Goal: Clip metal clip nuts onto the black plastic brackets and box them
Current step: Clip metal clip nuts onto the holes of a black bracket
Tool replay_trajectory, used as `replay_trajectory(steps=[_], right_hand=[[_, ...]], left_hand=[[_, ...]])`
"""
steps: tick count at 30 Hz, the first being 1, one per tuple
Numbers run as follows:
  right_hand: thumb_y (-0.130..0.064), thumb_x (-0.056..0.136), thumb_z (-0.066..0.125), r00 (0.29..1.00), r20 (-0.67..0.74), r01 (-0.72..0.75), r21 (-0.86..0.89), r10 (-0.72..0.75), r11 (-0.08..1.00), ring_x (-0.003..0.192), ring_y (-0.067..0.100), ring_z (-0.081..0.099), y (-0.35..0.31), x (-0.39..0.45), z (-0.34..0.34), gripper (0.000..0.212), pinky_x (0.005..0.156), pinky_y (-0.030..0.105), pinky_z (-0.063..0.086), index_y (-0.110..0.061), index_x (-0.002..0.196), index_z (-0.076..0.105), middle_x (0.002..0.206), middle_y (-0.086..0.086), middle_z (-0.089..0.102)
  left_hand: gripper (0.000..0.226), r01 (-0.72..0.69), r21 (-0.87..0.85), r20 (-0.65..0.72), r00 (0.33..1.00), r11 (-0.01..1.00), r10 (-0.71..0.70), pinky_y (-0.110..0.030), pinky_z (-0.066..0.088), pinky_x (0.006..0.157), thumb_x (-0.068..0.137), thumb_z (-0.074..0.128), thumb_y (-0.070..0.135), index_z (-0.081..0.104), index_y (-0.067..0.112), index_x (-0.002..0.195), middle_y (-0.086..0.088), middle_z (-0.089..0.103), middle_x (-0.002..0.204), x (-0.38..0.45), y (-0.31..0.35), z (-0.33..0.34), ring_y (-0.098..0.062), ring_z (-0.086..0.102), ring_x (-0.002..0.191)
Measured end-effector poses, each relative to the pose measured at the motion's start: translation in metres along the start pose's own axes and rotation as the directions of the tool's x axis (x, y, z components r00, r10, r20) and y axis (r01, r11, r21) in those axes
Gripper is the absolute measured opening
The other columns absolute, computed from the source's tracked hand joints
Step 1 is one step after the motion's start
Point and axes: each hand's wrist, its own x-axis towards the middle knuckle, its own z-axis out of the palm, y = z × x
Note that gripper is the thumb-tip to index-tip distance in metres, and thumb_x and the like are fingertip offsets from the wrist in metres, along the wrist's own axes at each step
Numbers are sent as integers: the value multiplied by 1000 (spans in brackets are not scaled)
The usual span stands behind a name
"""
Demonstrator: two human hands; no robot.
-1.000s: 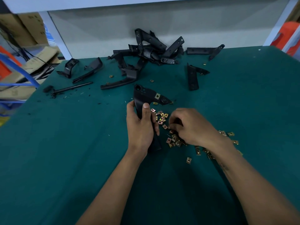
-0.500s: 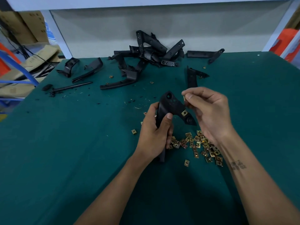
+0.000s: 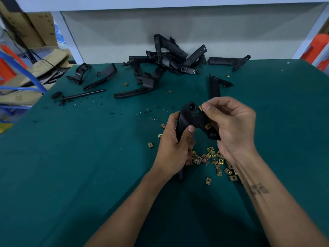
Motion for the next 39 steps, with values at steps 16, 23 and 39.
replay_trajectory(steps=[16, 23, 39], right_hand=[[-2, 87, 79, 989, -33, 139, -121, -144, 983, 76, 11, 64, 7, -3, 4, 20, 73, 25, 56, -21, 81, 76, 76, -7, 73], [1, 85, 78, 991, -6, 131, -113, -133, 985, 74, 16, 62, 5, -2, 5, 27, 70, 28, 55, -24, 74, 77, 74, -5, 73], [-6, 89, 72, 970, 62, 243, -217, -235, 946, 64, 2, 62, 9, -9, 9, 18, 61, 17, 49, -20, 78, 75, 68, -11, 70]], left_hand=[[11, -22, 55, -30, 999, 998, 24, -28, 40, 38, 108, 49, 27, 46, 30, 118, 1, 43, 61, -1, 3, 1, -21, 37, 40], [11, -29, 53, -19, 999, 998, 30, -28, 40, 39, 108, 49, 29, 47, 33, 118, 4, 43, 61, -1, 3, 0, -21, 37, 39], [10, -43, 61, -36, 998, 997, 45, -29, 39, 38, 108, 49, 25, 46, 28, 117, 3, 43, 59, -1, 1, 0, -23, 35, 37]])
